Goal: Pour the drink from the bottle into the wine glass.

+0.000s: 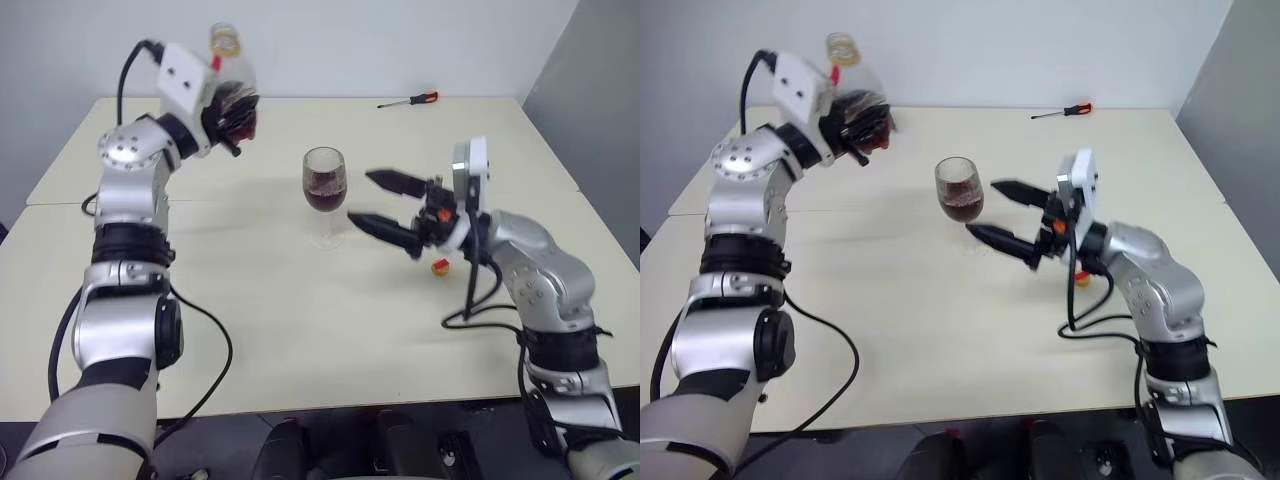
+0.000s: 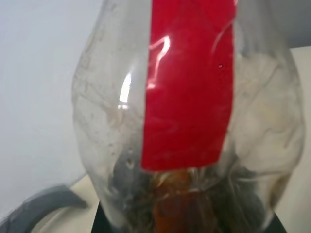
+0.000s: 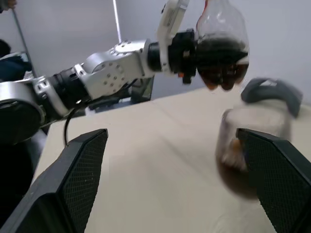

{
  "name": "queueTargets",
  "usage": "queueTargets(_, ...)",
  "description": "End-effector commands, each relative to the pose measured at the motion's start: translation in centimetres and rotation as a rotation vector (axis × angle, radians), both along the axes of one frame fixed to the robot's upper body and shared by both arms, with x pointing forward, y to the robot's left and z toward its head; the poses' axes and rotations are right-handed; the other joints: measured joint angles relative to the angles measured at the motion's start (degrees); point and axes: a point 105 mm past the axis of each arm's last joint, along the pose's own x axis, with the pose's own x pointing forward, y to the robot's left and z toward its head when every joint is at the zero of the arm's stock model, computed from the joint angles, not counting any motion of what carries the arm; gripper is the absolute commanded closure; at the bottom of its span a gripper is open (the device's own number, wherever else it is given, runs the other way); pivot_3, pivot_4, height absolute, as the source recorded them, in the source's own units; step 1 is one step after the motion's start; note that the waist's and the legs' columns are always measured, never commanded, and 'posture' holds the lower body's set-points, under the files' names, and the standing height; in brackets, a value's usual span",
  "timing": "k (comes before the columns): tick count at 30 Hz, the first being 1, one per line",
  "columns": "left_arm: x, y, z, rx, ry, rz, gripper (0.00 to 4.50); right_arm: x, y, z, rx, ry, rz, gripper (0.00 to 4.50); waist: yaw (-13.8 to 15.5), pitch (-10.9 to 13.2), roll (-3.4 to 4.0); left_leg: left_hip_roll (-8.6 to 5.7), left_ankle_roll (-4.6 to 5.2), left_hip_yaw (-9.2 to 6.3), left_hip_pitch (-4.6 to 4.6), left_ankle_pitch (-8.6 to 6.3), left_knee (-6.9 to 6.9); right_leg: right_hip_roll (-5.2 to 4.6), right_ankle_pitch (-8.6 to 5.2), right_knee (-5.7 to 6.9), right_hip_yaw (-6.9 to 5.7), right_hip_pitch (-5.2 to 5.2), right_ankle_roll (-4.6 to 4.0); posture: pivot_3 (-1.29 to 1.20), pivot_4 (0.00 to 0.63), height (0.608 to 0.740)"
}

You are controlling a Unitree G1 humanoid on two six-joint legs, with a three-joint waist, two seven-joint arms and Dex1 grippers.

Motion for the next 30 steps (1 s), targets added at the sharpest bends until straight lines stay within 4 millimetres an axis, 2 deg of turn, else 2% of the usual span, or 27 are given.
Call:
queueTargets(1, -1.6, 2.4, 1.1, -0.085, -0.084, 0.105, 3.52, -1.8, 0.2, 0.2, 0.01, -0.031, 0.037, 0.0, 0.0, 0.0, -0.01, 0.0, 0.0, 0.0, 0.02, 0.0, 0.0, 0.01, 0.0, 0.01, 0.01, -0.01, 0.0, 0.0, 0.15, 0.74)
queueTargets(5, -2.6, 3.6, -1.4, -0.163, -0.069, 0.172, 3.52, -2.6, -0.3, -0.9, 0.006, -0.01, 0.014, 0.0, 0.75, -0.04, -0.04, 0.01, 0.0, -0.02, 0.05, 0.0, 0.03, 0.0, 0.0, 0.01, -0.03, 0.04, 0.0, 0.0, 0.15, 0.74)
queueTargets(7, -3.0, 3.9, -3.5, -0.192, -0.038, 0.204, 3.52, -2.8, -0.3, -1.1, 0.015, -0.002, -0.002, 0.0, 1.39, -0.05, -0.06, -0.02, 0.0, 0.0, 0.04, 0.0, 0.06, -0.02, 0.0, -0.05, 0.0, 0.07, 0.0, 0.0, 0.15, 0.74)
queueTargets(15, -4.2, 3.9, -9.5, -0.322, 0.056, 0.239, 3.52, -2.3, -0.3, -1.6, 0.02, -0.015, -0.08, 0.0, 2.05, -0.2, -0.21, -0.06, 0.02, -0.02, 0.04, -0.02, 0.11, -0.04, 0.0, -0.08, -0.03, 0.14, 0.0, 0.0, 0.15, 0.74)
queueTargets(21, -4.4, 2.9, -11.6, -0.381, 0.093, 0.232, 3.52, -1.9, -0.2, -1.5, 0.036, -0.014, -0.105, 0.0, 1.86, -0.23, -0.23, -0.05, 0.02, 0.01, 0.05, -0.02, 0.11, -0.04, 0.0, -0.07, 0.0, 0.15, 0.0, 0.0, 0.15, 0.74)
queueTargets(30, -5.3, 3.6, -13.0, -0.339, 0.116, 0.286, 3.52, -1.7, -0.1, -1.1, 0.047, -0.022, -0.109, 0.0, 1.8, -0.23, -0.23, -0.04, 0.03, -0.01, 0.06, -0.02, 0.1, -0.03, 0.0, -0.06, -0.02, 0.14, 0.0, 0.0, 0.15, 0.74)
